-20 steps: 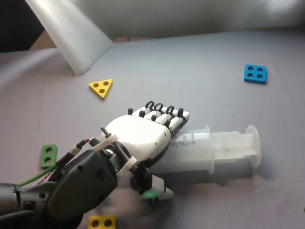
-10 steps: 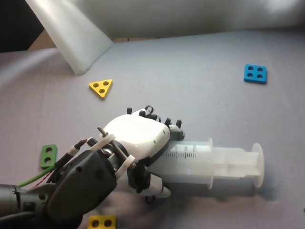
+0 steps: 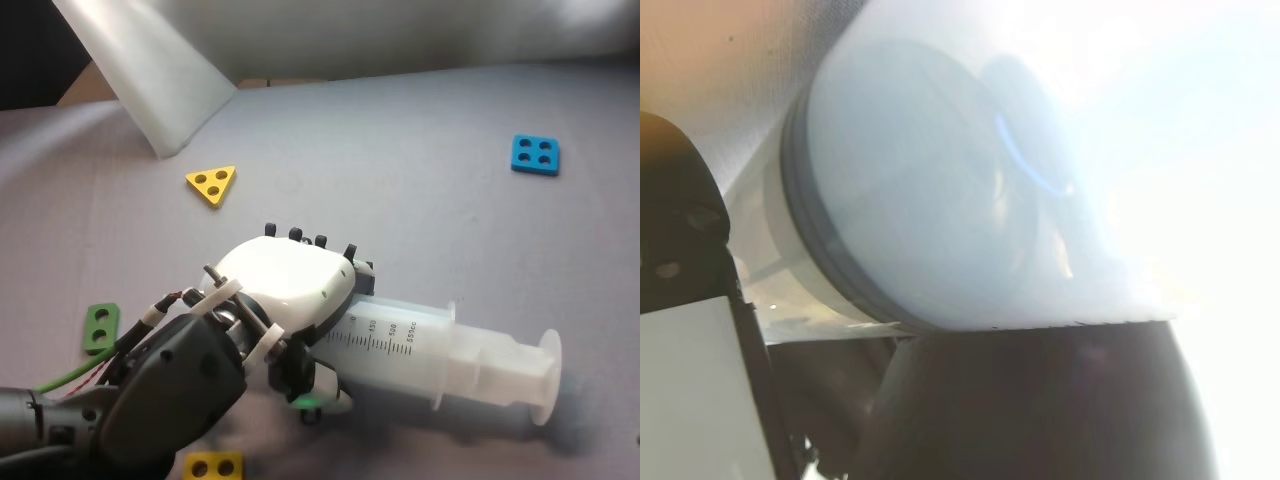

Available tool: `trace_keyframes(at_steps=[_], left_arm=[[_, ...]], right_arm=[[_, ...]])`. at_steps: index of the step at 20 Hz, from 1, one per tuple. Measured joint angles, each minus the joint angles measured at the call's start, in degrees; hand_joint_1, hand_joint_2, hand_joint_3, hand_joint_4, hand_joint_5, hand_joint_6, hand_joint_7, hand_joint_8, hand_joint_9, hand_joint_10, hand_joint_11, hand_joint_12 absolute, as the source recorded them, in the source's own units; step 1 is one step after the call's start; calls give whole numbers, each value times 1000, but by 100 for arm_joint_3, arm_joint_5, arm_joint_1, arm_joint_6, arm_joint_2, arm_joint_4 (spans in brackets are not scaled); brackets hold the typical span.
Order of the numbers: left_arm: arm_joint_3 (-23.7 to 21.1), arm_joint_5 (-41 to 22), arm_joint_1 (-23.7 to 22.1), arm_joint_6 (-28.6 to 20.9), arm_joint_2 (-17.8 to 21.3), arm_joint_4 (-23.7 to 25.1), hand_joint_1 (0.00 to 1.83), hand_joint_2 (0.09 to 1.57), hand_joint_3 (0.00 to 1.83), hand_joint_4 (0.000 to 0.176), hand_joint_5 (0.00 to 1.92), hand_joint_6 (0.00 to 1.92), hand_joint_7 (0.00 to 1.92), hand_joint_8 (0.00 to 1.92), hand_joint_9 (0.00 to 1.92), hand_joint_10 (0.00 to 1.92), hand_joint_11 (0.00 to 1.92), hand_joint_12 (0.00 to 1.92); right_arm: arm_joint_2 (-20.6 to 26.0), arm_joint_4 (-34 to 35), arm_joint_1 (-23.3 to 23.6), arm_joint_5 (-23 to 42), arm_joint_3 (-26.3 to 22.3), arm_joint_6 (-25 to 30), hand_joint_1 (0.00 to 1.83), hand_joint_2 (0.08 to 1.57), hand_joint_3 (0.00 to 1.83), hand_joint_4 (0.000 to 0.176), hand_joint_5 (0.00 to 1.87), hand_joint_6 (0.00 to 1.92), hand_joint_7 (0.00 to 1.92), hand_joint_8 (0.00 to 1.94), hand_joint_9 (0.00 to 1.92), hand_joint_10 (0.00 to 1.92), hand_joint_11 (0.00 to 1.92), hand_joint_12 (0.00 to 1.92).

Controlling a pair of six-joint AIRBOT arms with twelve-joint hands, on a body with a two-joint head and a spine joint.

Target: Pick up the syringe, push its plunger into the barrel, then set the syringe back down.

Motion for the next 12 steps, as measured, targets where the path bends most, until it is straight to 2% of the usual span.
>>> trace_keyframes(at_steps=[2,3,4,8,10,12], left_arm=[[-72,131,-96,269,39,-201,1289,1344,1,0,619,1371,496,1796,485,1791,309,1638],[-122,142,-195,505,50,-553,1282,1359,1,0,591,1434,480,1819,464,1824,289,1694],[-164,179,-293,664,107,-717,1283,1356,0,0,589,1449,498,1813,466,1802,293,1701],[-168,90,-708,885,162,-975,1278,1362,1,0,565,1535,504,1803,459,1793,277,1717],[-278,52,-955,1270,240,-1532,1274,1371,1,0,539,1555,496,1819,449,1821,272,1748],[-402,-138,-1141,1674,295,-1985,1271,1377,1,0,541,1539,481,1850,436,1832,281,1750]], right_arm=[[-11,66,0,-236,-59,629,0,1298,0,0,250,4,191,2,126,3,0,213],[-11,66,0,-420,-57,975,0,1295,0,0,266,4,209,2,142,4,0,280],[-9,66,0,-588,-39,1198,0,1294,0,0,253,3,194,2,127,3,0,235],[20,87,-63,-857,-42,1311,0,1293,0,0,255,4,192,2,122,2,0,222],[20,98,-66,-831,-111,1429,0,1292,0,0,241,2,183,1,117,1,0,172],[50,103,-74,-774,-140,1950,0,1288,0,0,250,4,199,4,134,6,0,211]])
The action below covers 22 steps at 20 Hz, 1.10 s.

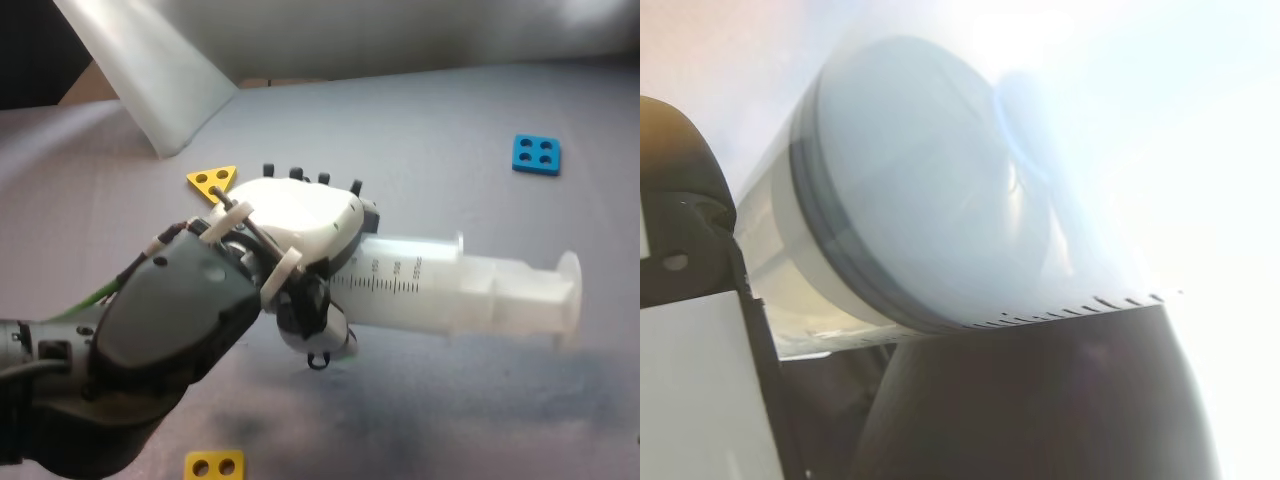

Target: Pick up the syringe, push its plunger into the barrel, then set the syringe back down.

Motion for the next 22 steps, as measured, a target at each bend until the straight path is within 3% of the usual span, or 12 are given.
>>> trace_keyframes(at_steps=[2,5,8,12,16,22], left_arm=[[-122,-280,-227,546,68,-468,1271,1378,0,0,541,1525,485,1847,432,1842,283,1747],[-219,-691,-651,1311,140,-1095,1276,1369,0,0,563,1516,492,1803,445,1840,293,1753],[-216,-828,-874,1515,199,-1438,1275,1371,1,0,563,1517,479,1815,438,1848,268,1766],[-267,-975,-1086,1521,216,-1832,1280,1358,0,0,604,1487,486,1790,451,1815,303,1756],[-433,-1027,-1314,1517,234,-1956,1279,1355,1,0,623,1482,482,1786,443,1802,297,1747],[-595,-1252,-1427,1526,232,-2210,1282,1352,0,0,623,1494,486,1777,452,1785,315,1713]], right_arm=[[70,9,-48,-42,-22,717,0,1289,0,0,227,0,172,0,118,0,0,197],[111,7,-66,-293,-48,1248,0,1291,0,0,191,1,134,2,86,1,0,105],[160,15,-173,-341,-282,1768,0,1301,4,0,173,0,120,0,80,0,0,119],[157,52,-339,-341,-651,3045,0,1304,3,0,171,2,117,1,74,2,0,110],[120,1484,-341,-745,-708,3235,0,1305,3,0,174,3,121,3,76,3,0,113],[-284,1917,-424,-638,-699,3228,0,1305,2,0,176,4,122,1,72,2,0,82]])
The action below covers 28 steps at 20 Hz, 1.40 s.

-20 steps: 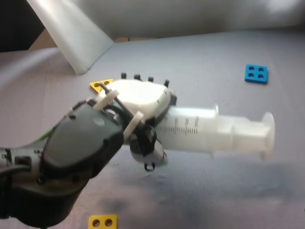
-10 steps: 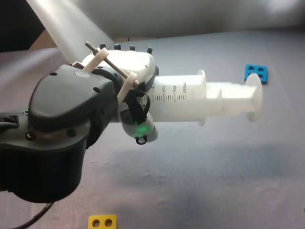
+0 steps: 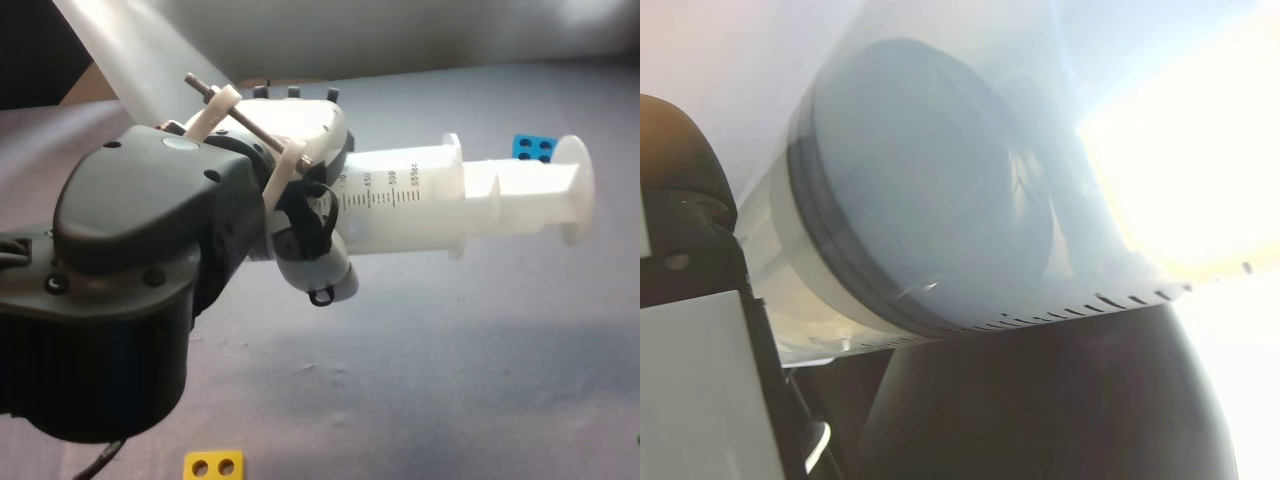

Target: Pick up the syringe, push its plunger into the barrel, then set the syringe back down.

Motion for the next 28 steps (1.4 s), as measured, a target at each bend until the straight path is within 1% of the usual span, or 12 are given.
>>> trace_keyframes(at_steps=[3,5,9,11,13,16,19,21,23,25,26,28], left_arm=[[0,-48,-52,-2,0,59,1281,1352,0,0,623,1500,490,1770,448,1785,299,1701],[-26,-33,-52,-2,-4,2,1281,1356,0,0,629,1416,477,1818,434,1817,296,1726],[-31,-48,-87,15,-4,-24,1279,1361,1,0,624,1425,465,1836,426,1822,302,1741],[-37,-63,-87,15,-4,-68,1284,1353,0,0,637,1394,484,1824,442,1802,319,1725],[-37,-103,-87,37,-4,-81,1287,1346,0,0,645,1409,494,1791,453,1788,312,1703],[-37,-177,-87,57,-2,-101,1284,1352,0,0,624,1433,484,1811,452,1800,316,1723],[-37,-221,-87,66,2,-127,1283,1354,0,0,610,1472,491,1799,460,1798,332,1736],[-35,-249,-87,87,2,-129,1282,1357,0,0,602,1471,488,1801,456,1816,317,1742],[-35,-289,-87,114,2,-164,1282,1356,0,0,615,1460,479,1802,458,1813,329,1745],[-35,-326,-85,146,13,-190,1284,1350,0,0,605,1489,502,1762,476,1796,334,1728],[-35,-398,-85,170,15,-214,1290,1340,0,0,628,1438,515,1755,488,1779,359,1714],[-35,-457,-85,192,48,-251,1287,1344,1,0,622,1452,510,1758,476,1794,349,1727]], right_arm=[[-140,-15,0,50,-114,-17,0,1304,1,0,177,1,115,0,65,1,0,75],[-234,-13,-39,50,-199,-42,0,1305,1,0,199,7,129,3,75,4,0,100],[-295,-15,-39,22,-358,-396,0,1313,4,0,199,4,126,0,72,1,0,115],[-369,-33,-39,-28,-378,-444,0,1315,3,0,205,3,133,1,80,2,0,153],[-417,-35,-15,-85,-402,-535,0,1319,4,0,182,0,110,0,57,0,0,102],[-527,-57,59,-225,-503,-584,0,1318,1,0,206,5,143,3,90,6,0,207],[-605,-72,155,-343,-562,-623,0,1316,0,0,201,7,135,5,85,4,0,167],[-664,-79,155,-387,-564,-623,0,1316,0,0,206,6,138,4,94,6,0,185],[-765,-94,155,-476,-564,-621,0,1314,0,0,217,7,148,4,101,6,0,202],[-918,-114,155,-610,-564,-621,0,1312,0,0,220,6,149,3,99,4,0,207],[-1058,-122,155,-706,-557,-651,0,1311,0,0,226,6,158,3,103,4,0,228],[-1222,-149,155,-778,-529,-699,0,1307,0,0,234,8,168,6,112,7,0,234]])
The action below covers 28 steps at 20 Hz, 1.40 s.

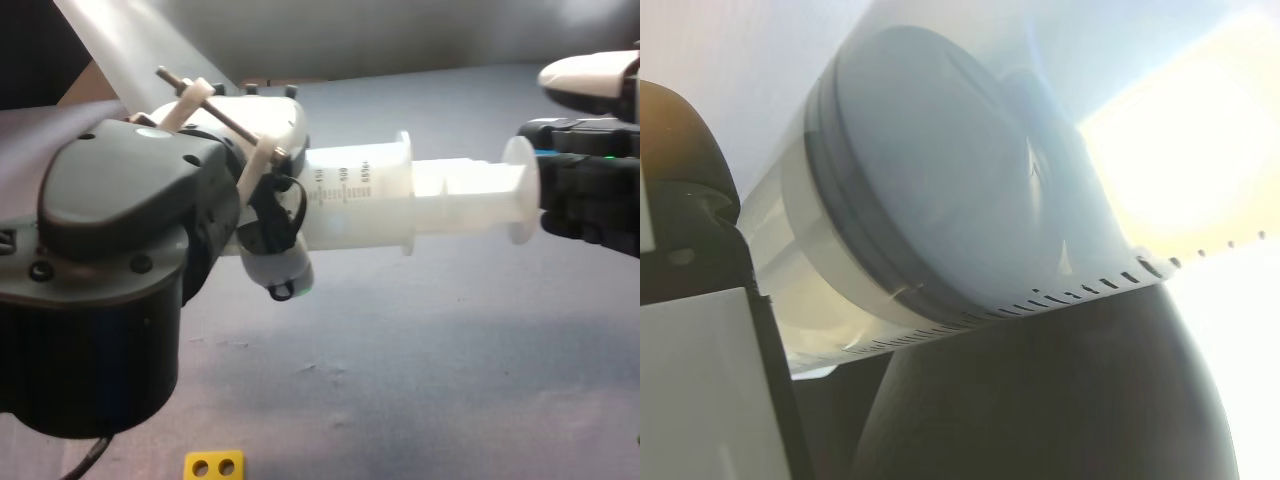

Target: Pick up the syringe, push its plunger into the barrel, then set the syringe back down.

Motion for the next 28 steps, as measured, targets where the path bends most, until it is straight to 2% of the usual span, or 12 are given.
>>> trace_keyframes(at_steps=[2,7,14,18,21,25,28], left_arm=[[0,-85,9,63,2,-9,1285,1345,0,0,603,1531,520,1728,482,1771,356,1690],[13,-120,11,24,2,-42,1287,1346,0,0,615,1446,516,1760,472,1801,328,1724],[20,-197,11,-59,2,-44,1284,1350,0,0,584,1524,529,1728,481,1803,327,1737],[24,-299,11,-52,28,-87,1284,1349,0,0,604,1507,516,1739,468,1807,323,1741],[24,-398,11,-50,28,-131,1277,1361,2,0,563,1585,513,1735,458,1823,314,1740],[52,-439,11,-70,39,-90,1284,1351,0,0,579,1558,538,1710,476,1799,337,1723],[52,-256,11,-118,33,-57,1284,1351,0,0,583,1522,537,1732,471,1811,331,1759]], right_arm=[[-221,-11,20,-76,50,-35,0,1305,0,0,229,4,159,1,105,3,0,211],[-555,28,111,-13,278,-188,0,1306,0,0,238,4,170,3,111,5,0,230],[-1193,31,431,-227,470,-437,0,1306,0,0,232,0,166,0,114,3,0,240],[-1436,-11,433,-280,535,-492,0,1309,1,0,227,5,166,5,109,3,0,218],[-1646,-13,505,-380,656,-599,0,1312,2,0,226,2,169,2,112,3,0,244],[-1705,-31,601,-413,675,-610,0,1313,1,0,232,3,180,3,125,5,0,271],[-1386,50,595,-186,623,-754,0,1313,1,0,240,3,190,3,140,8,0,297]])
